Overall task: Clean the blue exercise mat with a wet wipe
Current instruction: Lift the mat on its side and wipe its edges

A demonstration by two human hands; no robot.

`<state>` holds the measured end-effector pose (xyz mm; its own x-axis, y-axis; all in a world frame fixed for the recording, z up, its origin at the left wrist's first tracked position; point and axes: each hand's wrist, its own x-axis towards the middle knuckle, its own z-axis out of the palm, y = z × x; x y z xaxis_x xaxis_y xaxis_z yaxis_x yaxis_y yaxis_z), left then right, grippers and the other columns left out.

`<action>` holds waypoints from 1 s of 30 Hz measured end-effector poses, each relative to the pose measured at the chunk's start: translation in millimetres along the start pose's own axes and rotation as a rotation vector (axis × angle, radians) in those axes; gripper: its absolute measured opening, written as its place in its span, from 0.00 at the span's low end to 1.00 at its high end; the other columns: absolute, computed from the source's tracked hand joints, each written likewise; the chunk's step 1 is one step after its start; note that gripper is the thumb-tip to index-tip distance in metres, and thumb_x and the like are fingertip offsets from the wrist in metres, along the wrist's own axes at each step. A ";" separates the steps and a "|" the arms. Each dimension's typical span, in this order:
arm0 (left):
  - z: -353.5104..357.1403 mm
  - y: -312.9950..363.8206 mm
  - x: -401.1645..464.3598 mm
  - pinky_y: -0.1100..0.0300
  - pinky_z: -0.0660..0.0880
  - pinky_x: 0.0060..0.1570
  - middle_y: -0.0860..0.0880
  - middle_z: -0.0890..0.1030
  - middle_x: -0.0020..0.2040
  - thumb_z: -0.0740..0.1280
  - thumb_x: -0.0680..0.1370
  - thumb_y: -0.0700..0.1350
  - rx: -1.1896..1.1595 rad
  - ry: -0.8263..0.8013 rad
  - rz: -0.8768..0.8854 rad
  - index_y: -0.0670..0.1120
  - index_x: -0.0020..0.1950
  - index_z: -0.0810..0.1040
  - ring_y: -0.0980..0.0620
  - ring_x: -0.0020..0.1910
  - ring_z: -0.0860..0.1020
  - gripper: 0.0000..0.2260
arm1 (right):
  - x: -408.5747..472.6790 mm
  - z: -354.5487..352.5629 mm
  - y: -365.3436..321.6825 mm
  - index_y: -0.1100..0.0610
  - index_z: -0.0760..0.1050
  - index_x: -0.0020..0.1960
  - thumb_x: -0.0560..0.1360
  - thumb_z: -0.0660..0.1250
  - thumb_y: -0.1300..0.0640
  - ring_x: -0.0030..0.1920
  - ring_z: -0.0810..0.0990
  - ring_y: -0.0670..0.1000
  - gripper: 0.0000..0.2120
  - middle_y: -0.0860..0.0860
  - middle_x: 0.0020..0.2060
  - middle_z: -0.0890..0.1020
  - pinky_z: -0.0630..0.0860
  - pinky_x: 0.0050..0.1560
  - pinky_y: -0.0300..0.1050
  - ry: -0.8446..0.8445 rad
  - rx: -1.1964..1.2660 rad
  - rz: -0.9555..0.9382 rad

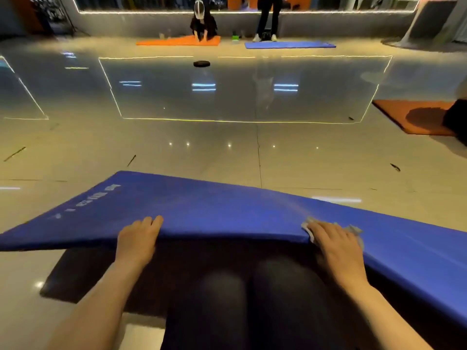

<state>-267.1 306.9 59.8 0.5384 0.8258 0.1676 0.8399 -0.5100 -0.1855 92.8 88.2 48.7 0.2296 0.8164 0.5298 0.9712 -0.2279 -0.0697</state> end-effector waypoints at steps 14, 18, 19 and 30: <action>69.1 40.2 -50.5 0.54 0.67 0.31 0.43 0.78 0.45 0.74 0.68 0.34 -0.386 -0.143 -0.321 0.43 0.61 0.78 0.40 0.40 0.78 0.22 | 118.6 -45.4 -17.6 0.57 0.81 0.50 0.74 0.65 0.55 0.42 0.79 0.60 0.09 0.55 0.45 0.82 0.74 0.39 0.52 0.097 -0.056 -0.487; 85.4 41.6 -52.7 0.57 0.65 0.27 0.44 0.77 0.40 0.78 0.59 0.31 -0.364 -0.136 -0.251 0.43 0.54 0.81 0.41 0.34 0.77 0.25 | 87.8 -20.0 10.3 0.58 0.81 0.53 0.74 0.58 0.55 0.45 0.80 0.60 0.16 0.55 0.49 0.82 0.75 0.42 0.54 -0.027 -0.004 -0.459; 91.4 41.3 -49.6 0.58 0.65 0.26 0.44 0.77 0.38 0.79 0.54 0.30 -0.320 -0.119 -0.183 0.42 0.50 0.82 0.41 0.31 0.76 0.26 | 64.3 -3.2 25.4 0.58 0.80 0.54 0.72 0.59 0.55 0.45 0.80 0.61 0.16 0.55 0.50 0.82 0.75 0.42 0.55 -0.097 0.026 -0.377; 116.9 52.9 -36.7 0.65 0.62 0.21 0.51 0.73 0.37 0.85 0.51 0.50 -0.203 -0.253 0.135 0.49 0.45 0.80 0.50 0.31 0.73 0.27 | -76.1 93.6 63.4 0.51 0.76 0.51 0.62 0.77 0.69 0.44 0.75 0.56 0.23 0.50 0.45 0.77 0.73 0.37 0.53 -0.491 0.126 0.240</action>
<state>-250.3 277.7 -69.3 0.6328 0.7684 -0.0951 0.7725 -0.6349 0.0110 142.9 61.4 -75.2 0.4185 0.9076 0.0327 0.8813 -0.3971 -0.2562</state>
